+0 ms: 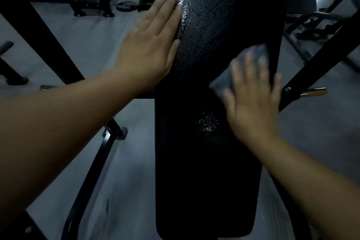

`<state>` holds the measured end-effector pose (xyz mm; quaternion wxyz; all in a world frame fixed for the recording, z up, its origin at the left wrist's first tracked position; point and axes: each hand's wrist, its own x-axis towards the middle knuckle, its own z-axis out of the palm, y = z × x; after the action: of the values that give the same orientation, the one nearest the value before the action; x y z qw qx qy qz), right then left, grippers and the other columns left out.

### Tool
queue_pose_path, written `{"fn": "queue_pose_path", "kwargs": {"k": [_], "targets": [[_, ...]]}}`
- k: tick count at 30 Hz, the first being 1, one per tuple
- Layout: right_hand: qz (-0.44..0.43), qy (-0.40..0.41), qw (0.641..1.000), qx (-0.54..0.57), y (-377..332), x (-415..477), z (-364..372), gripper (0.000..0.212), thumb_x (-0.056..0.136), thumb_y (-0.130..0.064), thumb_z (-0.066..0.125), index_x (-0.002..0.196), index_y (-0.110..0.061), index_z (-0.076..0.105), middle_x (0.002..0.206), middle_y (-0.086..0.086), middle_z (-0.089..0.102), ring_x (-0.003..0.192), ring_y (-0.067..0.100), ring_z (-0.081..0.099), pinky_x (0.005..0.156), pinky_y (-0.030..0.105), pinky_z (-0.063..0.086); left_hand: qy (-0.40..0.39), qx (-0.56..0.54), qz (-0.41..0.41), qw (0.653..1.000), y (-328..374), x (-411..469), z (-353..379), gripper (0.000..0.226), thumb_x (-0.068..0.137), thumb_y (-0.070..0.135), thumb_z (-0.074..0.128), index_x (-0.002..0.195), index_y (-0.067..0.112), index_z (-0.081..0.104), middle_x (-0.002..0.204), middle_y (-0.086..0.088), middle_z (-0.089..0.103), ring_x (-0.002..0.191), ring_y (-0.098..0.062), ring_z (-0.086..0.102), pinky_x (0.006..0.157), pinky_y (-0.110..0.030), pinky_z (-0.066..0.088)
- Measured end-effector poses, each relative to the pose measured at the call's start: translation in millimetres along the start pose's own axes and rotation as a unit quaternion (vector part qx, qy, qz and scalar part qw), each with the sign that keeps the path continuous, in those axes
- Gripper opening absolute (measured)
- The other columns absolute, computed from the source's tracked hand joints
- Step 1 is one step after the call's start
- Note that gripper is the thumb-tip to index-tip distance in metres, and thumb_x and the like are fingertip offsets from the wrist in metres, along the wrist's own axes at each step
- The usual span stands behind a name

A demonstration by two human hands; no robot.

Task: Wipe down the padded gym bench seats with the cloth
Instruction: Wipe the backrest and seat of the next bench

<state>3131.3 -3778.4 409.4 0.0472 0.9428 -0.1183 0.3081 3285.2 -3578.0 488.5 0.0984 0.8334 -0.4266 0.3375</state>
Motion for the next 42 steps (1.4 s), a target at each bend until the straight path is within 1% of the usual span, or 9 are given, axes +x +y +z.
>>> {"fn": "queue_pose_path", "kwargs": {"k": [3, 9, 15, 21, 27, 33, 35, 39, 42], "targets": [[0.085, 0.037, 0.994, 0.05, -52.1, 51.4, -5.3, 0.068, 0.097, -0.037, 0.038, 0.155, -0.004, 0.027, 0.162, 0.027, 0.015, 0.15, 0.046, 0.011, 0.122, 0.059, 0.011, -0.023, -0.009, -0.001, 1.0, -2.4, -15.7, -4.8, 0.056, 0.104, 0.029, 0.033, 0.153, 0.001, 0.03, 0.162, -0.017, 0.022, 0.151, -0.032, 0.02, 0.123, -0.039, 0.015], [-0.193, -0.029, 0.981, 0.02, -57.7, -30.9, 3.4, 0.062, 0.096, -0.024, 0.046, 0.154, -0.008, 0.032, 0.163, 0.018, 0.024, 0.15, 0.038, 0.021, 0.121, 0.052, 0.017, -0.072, -0.037, -0.053, 0.995, 24.6, -71.1, -4.4, 0.061, 0.099, 0.027, 0.039, 0.152, -0.001, 0.03, 0.163, -0.02, 0.018, 0.149, -0.035, 0.023, 0.121, -0.05, 0.023], [-0.011, 0.074, 0.994, 0.08, -107.0, 57.1, -2.8, 0.073, 0.09, -0.03, 0.047, 0.155, -0.005, 0.027, 0.163, 0.017, 0.023, 0.151, 0.038, 0.018, 0.122, 0.053, 0.015, -0.112, -0.028, -0.107, 0.988, 15.5, -63.5, -17.7, 0.068, 0.093, 0.027, 0.039, 0.155, 0.003, 0.024, 0.164, -0.017, 0.017, 0.15, -0.034, 0.022, 0.121, -0.048, 0.018], [-0.262, -0.045, 0.964, 0.018, -70.6, -59.2, 12.2, 0.062, 0.093, -0.021, 0.045, 0.153, -0.014, 0.033, 0.162, 0.01, 0.029, 0.149, 0.033, 0.023, 0.121, 0.046, 0.011, -0.25, -0.068, -0.193, 0.947, 31.9, -55.6, -37.9, 0.093, 0.089, 0.023, 0.057, 0.158, 0.014, -0.004, 0.167, -0.008, -0.001, 0.152, -0.028, 0.013, 0.121, -0.047, 0.022], [0.032, 0.021, 0.992, 0.118, -64.5, 44.5, -15.4, 0.065, 0.079, -0.015, 0.048, 0.143, -0.003, 0.045, 0.162, 0.018, 0.025, 0.151, 0.037, 0.017, 0.123, 0.051, 0.013, -0.182, -0.192, -0.309, 0.913, 91.7, -62.3, -28.6, 0.087, 0.086, 0.005, 0.047, 0.158, 0.009, -0.002, 0.166, -0.011, -0.012, 0.152, -0.027, 0.006, 0.12, -0.036, 0.017], [-0.106, -0.016, 0.983, 0.149, -72.8, -18.9, -10.7, 0.028, 0.098, -0.031, 0.047, 0.102, -0.006, 0.059, 0.156, 0.015, 0.038, 0.148, 0.034, 0.028, 0.121, 0.05, 0.021, -0.23, -0.177, -0.233, 0.928, 56.8, -78.0, -37.7, 0.086, 0.089, 0.01, 0.051, 0.159, 0.014, 0.001, 0.167, -0.002, -0.007, 0.146, -0.027, 0.03, 0.112, -0.04, 0.036], [-0.074, 0.007, 0.986, 0.146, -62.4, -2.5, -10.7, 0.026, 0.099, -0.022, 0.045, 0.114, -0.005, 0.059, 0.158, 0.014, 0.036, 0.149, 0.032, 0.026, 0.123, 0.049, 0.018, -0.232, -0.191, -0.225, 0.927, 40.1, -80.5, -42.2, 0.082, 0.09, 0.011, 0.051, 0.158, 0.016, 0.006, 0.166, -0.003, 0.009, 0.142, -0.026, 0.036, 0.113, -0.037, 0.035], [0.043, 0.089, 0.986, 0.135, -88.3, 73.7, -11.5, 0.062, 0.095, -0.019, 0.044, 0.155, -0.008, 0.03, 0.164, 0.014, 0.023, 0.153, 0.031, 0.016, 0.124, 0.046, 0.008, -0.236, -0.207, -0.238, 0.919, 20.4, -70.1, -34.5, 0.085, 0.091, 0.012, 0.059, 0.158, 0.017, 0.007, 0.16, -0.005, 0.021, 0.14, -0.019, 0.03, 0.106, -0.022, 0.026], [-0.107, 0.086, 0.988, 0.068, -120.5, 43.2, 6.0, 0.063, 0.095, -0.02, 0.046, 0.154, -0.003, 0.032, 0.161, 0.016, 0.029, 0.15, 0.034, 0.024, 0.122, 0.05, 0.017, -0.232, -0.224, -0.231, 0.918, 16.5, -68.4, -25.2, 0.094, 0.088, 0.012, 0.061, 0.159, 0.016, -0.001, 0.166, -0.005, 0.009, 0.15, -0.018, 0.016, 0.11, -0.018, 0.015]]}}
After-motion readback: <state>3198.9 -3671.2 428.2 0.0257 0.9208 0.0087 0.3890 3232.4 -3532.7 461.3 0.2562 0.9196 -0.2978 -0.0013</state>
